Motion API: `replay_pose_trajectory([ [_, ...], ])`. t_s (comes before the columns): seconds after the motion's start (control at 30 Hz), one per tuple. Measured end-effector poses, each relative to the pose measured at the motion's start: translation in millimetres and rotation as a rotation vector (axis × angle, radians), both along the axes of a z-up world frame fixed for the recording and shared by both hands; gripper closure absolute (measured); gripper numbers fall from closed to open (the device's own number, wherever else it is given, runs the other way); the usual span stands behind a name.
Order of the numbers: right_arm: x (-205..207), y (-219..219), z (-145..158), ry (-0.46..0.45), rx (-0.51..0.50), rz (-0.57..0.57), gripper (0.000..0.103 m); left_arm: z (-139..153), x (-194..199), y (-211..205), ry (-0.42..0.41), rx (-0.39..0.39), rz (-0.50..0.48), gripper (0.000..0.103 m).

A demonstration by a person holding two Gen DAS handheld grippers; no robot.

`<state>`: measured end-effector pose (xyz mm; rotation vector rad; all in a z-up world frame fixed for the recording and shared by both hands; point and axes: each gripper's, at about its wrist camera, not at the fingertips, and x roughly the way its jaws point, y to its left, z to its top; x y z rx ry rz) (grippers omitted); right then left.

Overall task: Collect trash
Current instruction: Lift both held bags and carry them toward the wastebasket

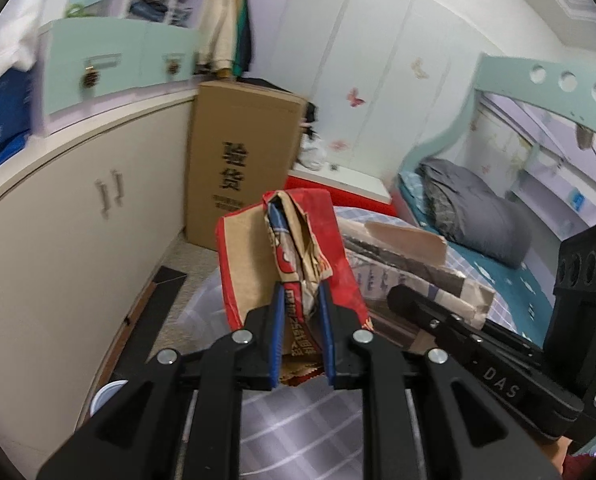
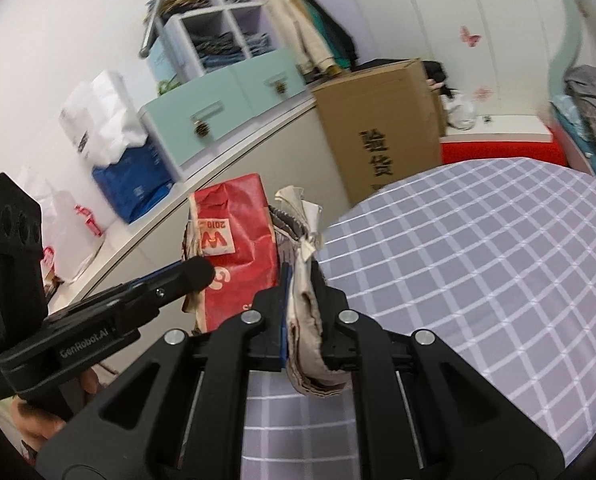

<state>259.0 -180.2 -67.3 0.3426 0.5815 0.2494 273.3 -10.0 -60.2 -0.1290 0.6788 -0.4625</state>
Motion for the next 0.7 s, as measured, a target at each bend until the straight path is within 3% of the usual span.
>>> replay_pose_trajectory([
  [0.4,45.7,137.8,-15.0,0.036,-0.026,0.232,0.095,-28.3,19.0,155.1,0.059,-0.028,0.236,0.088],
  [0.7,76.4,190.1,-47.5,0.082,-0.087,0.212,0.095,-106.7,53.6,230.2,0.25,-0.015,0.356,0.087],
])
